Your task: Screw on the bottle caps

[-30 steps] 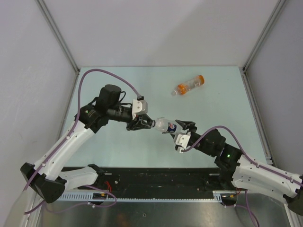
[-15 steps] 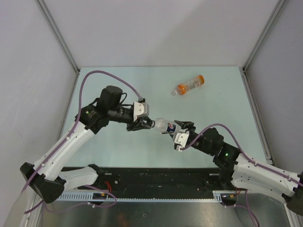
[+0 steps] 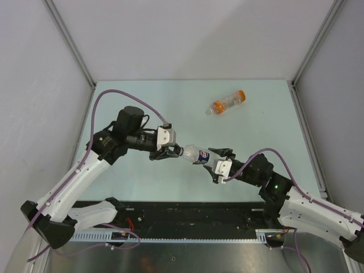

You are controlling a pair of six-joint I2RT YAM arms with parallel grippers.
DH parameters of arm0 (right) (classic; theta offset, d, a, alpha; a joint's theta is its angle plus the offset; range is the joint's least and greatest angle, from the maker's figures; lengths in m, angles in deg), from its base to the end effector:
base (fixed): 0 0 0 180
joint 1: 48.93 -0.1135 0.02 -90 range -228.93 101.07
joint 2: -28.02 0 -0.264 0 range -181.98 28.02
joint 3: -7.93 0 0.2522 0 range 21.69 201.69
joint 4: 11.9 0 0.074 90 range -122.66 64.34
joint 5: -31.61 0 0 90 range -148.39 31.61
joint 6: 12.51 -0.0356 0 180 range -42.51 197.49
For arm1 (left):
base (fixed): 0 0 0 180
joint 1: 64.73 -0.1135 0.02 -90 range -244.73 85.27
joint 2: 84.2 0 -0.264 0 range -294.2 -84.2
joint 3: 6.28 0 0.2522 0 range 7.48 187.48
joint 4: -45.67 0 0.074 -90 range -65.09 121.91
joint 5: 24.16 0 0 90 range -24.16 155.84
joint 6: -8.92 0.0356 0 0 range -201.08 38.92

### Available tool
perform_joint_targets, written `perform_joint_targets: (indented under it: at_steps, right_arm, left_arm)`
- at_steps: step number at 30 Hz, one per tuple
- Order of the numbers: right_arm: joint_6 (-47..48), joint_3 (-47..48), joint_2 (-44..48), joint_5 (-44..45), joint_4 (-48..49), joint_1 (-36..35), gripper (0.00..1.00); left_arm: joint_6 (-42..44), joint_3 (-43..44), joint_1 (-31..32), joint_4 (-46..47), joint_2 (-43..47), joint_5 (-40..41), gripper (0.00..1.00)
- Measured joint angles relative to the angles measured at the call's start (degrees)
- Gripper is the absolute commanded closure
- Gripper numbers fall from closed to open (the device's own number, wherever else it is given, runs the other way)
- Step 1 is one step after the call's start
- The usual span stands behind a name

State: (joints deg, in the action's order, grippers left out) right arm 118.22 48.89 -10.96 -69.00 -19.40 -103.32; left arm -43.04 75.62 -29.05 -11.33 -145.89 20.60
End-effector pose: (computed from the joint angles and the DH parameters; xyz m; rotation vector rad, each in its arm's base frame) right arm 0.0967 0.1463 0.2778 -1.3278 1.0233 0.3344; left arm 0.1565 -0.1435 0.3737 1.5861 1.3959 -0.8403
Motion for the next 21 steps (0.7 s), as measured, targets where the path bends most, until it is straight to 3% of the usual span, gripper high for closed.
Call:
perform_joint_targets:
  at_steps: [6, 13, 21]
  right_arm:
    - [-0.11, -0.09, 0.31, -1.4, 0.33, 0.2, 1.0]
    - [-0.33, -0.74, 1.49, -2.89, 1.18, 0.48, 1.0]
    - [-0.66, -1.09, 1.38, -3.74, 3.06, 0.52, 1.0]
  left_arm:
    - [-0.09, 0.0, -0.02, -0.2, 0.5, -1.44, 0.99]
    - [-0.11, 0.04, -0.02, -0.26, 0.83, -1.95, 0.85]
    - [-0.13, 0.35, -0.02, -0.63, 1.84, -1.95, 0.8]
